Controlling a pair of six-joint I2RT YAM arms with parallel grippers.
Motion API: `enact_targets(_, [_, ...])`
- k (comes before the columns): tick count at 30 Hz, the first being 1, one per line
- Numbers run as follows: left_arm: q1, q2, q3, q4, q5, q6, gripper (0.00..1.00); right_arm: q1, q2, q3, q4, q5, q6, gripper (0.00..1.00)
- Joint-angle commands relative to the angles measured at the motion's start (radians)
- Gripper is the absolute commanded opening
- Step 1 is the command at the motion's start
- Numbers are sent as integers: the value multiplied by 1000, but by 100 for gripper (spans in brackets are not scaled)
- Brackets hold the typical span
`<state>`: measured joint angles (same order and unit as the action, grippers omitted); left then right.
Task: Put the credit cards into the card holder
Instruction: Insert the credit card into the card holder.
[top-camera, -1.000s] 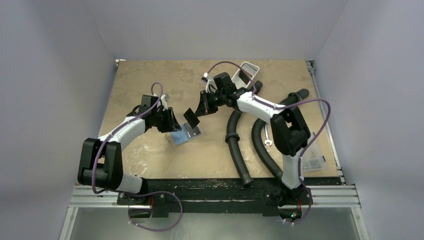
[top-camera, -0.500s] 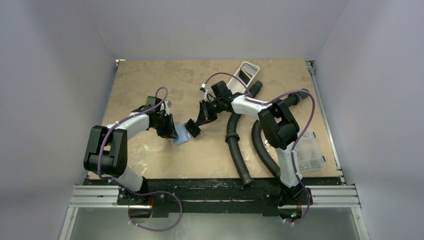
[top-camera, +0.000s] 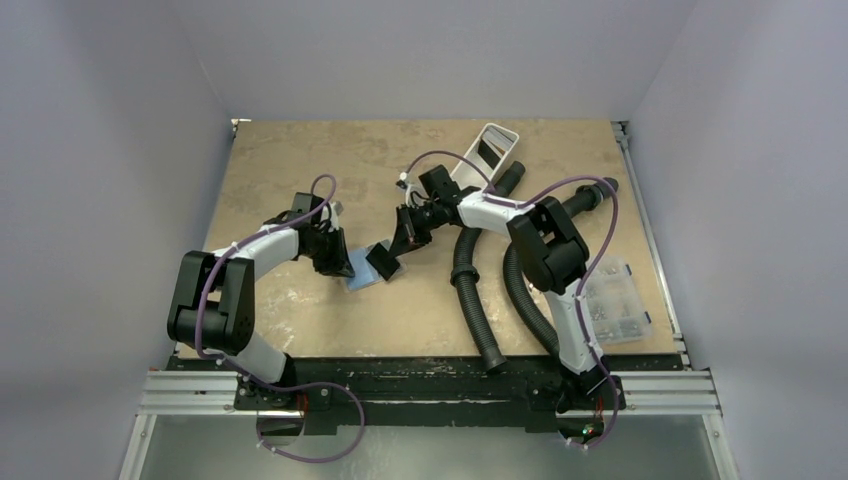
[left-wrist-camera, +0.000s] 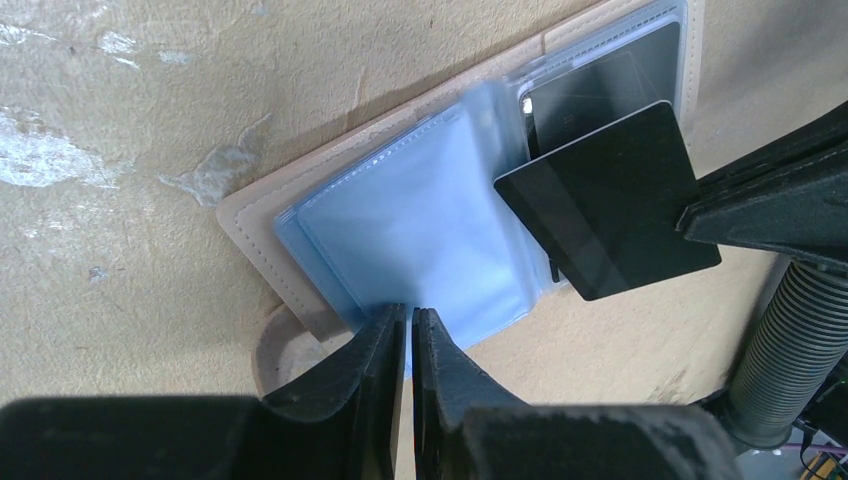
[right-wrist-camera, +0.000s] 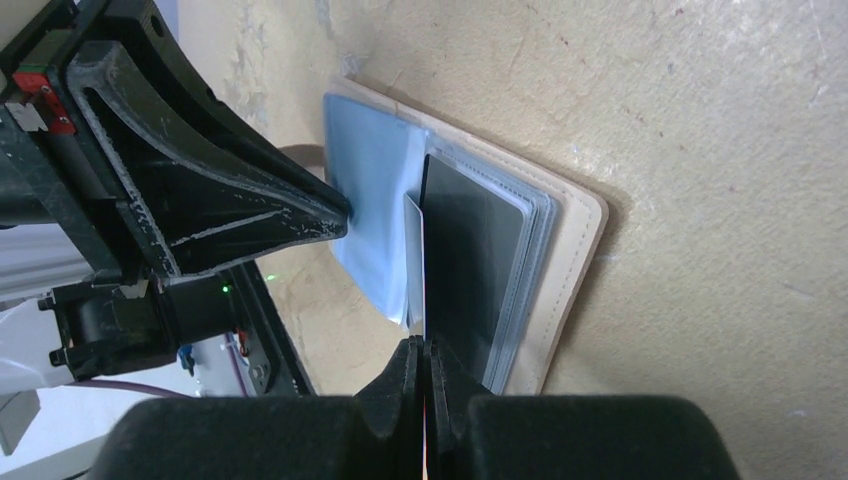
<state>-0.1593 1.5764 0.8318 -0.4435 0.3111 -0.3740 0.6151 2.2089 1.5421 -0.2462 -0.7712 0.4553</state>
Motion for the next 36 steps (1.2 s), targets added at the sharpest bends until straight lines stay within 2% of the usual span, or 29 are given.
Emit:
enact_targets(1, [4, 25, 4, -9, -87, 41, 13, -1, 25, 52, 29, -27, 7, 0])
enact_targets(9, [4, 18, 0, -8, -83, 43, 12, 11, 69, 100, 46, -27, 37, 0])
enact_targets(19, [4, 14, -2, -3, -73, 43, 11, 35, 54, 32, 192, 16, 121, 0])
enact_targets(28, [4, 8, -4, 0, -69, 43, 11, 48, 43, -11, 238, 42, 160, 0])
enact_targets(36, [3, -6, -7, 7, -53, 27, 11, 80, -43, -214, 498, 178, 337, 0])
